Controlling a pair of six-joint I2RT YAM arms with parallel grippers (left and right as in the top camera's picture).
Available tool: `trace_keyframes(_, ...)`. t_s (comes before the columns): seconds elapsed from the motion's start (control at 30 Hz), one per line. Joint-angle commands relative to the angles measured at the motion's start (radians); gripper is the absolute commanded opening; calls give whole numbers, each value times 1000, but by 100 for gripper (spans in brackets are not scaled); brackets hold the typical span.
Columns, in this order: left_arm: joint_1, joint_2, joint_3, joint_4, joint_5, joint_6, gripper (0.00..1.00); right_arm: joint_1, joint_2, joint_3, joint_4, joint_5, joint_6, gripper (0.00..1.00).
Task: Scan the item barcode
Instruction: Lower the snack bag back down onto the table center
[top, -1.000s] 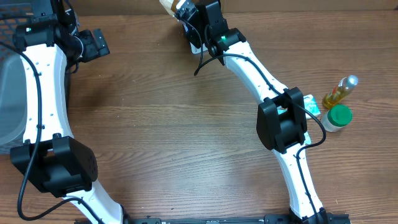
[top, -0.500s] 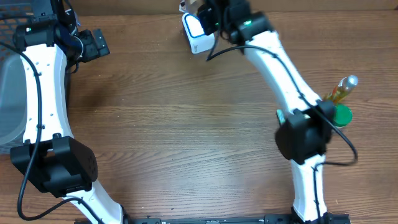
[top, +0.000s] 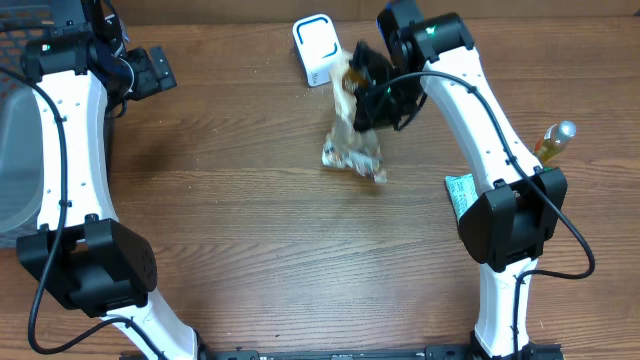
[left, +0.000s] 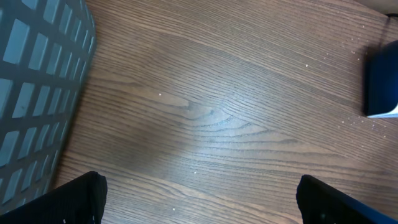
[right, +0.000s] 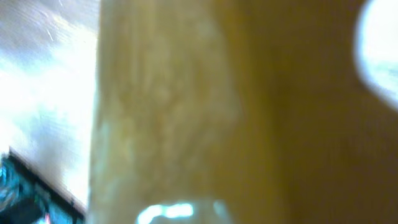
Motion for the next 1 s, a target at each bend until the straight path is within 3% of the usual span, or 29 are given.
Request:
trace_keyframes(0.0,-7,-3,15,3,-7,-10,99,-8,4,-61,-13,-23,-59,6)
trace_keyframes(0.07,-7,-3,15,3,-7,-10,99,-7,4,-97,-10,-7,-59,16)
trace_keyframes(0.3,-7,-3,15,3,-7,-10,100,-9,4,-174,-2,141,-58,24)
trace_keyframes(0.4,-7,-3,15,3,-7,-10,100,-9,4,-174,7,206,-43,40)
trace_keyframes(0.47,-7,-3,15,3,-7,-10,100,-9,4,-174,25,259,-7,75)
trace_keyframes(0.6,-7,-3,15,3,-7,-10,100,-9,4,-174,92,447,176,100)
trace_keyframes(0.77,-7,-3,15,3,-7,-10,100,-9,4,-174,141,493,384,100)
trace_keyframes(0.97,-7,-3,15,3,-7,-10,100,23,4,-177,222,159,418,100)
